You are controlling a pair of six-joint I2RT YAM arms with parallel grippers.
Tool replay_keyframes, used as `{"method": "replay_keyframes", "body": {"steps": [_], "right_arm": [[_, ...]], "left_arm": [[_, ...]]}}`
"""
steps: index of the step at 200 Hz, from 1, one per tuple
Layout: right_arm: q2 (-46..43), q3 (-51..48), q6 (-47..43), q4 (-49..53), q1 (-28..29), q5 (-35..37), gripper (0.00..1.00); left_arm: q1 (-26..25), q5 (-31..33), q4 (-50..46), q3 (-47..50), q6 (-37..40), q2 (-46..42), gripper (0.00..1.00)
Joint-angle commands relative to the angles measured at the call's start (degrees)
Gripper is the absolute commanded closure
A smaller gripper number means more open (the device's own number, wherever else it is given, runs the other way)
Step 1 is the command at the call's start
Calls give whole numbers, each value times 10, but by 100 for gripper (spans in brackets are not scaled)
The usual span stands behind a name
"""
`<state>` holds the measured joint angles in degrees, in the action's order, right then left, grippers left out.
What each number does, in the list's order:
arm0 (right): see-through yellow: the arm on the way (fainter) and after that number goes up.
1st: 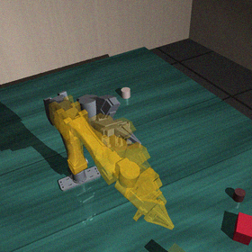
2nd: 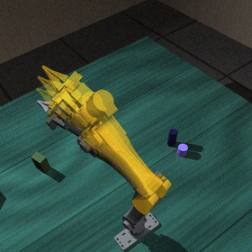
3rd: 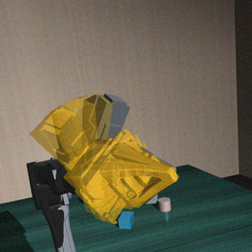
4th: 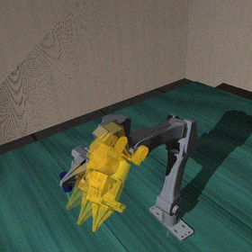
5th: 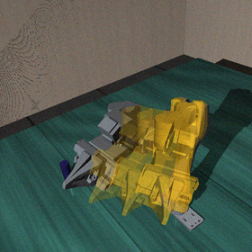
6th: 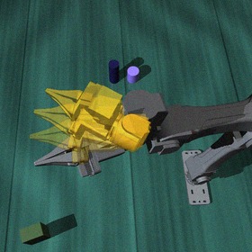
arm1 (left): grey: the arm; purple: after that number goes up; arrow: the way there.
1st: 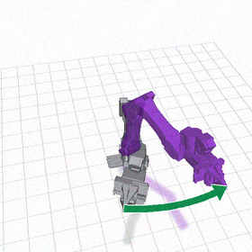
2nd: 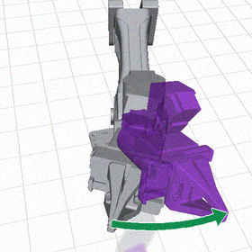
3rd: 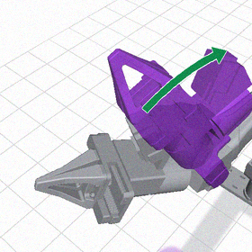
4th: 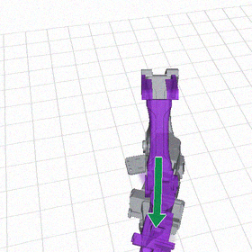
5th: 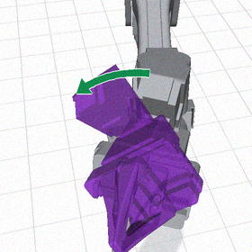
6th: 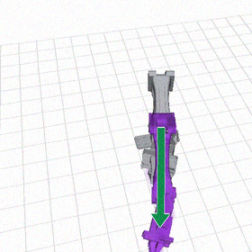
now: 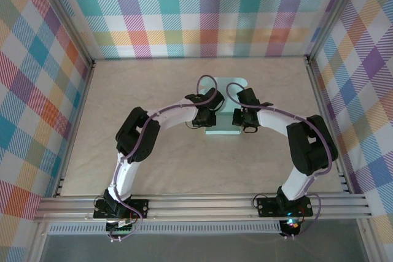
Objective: Fold the paper box
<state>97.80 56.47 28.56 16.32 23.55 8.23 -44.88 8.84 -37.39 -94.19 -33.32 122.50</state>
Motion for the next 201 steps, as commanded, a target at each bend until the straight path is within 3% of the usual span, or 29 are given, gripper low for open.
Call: {"method": "replay_keyframes", "body": {"steps": [1, 36, 62, 87, 107, 125, 167, 192, 201], "right_arm": [[-6, -6, 61, -31, 18, -32, 100], [-12, -13, 72, -38, 19, -29, 100], [-10, -13, 76, -43, 20, -39, 100], [-6, -14, 78, -50, 19, -45, 100], [-6, -15, 81, -52, 20, -45, 100], [-5, -14, 81, -51, 19, -43, 100], [-1, -8, 71, -43, 21, -32, 100], [2, 2, 60, -32, 28, -16, 100], [4, 6, 57, -28, 32, -10, 100]], "left_arm": [[-33, 18, -52, -25, 11, 28, 87], [-41, 89, -95, -53, 16, 39, 100], [-44, 116, -113, -71, 17, 50, 100], [-45, 115, -111, -74, 17, 51, 81], [-45, 108, -107, -72, 17, 52, 78], [-46, 93, -96, -65, 19, 53, 79], [-45, 92, -95, -65, 21, 55, 100], [-45, 95, -94, -65, 25, 55, 100], [-46, 94, -91, -64, 30, 53, 91]]}}
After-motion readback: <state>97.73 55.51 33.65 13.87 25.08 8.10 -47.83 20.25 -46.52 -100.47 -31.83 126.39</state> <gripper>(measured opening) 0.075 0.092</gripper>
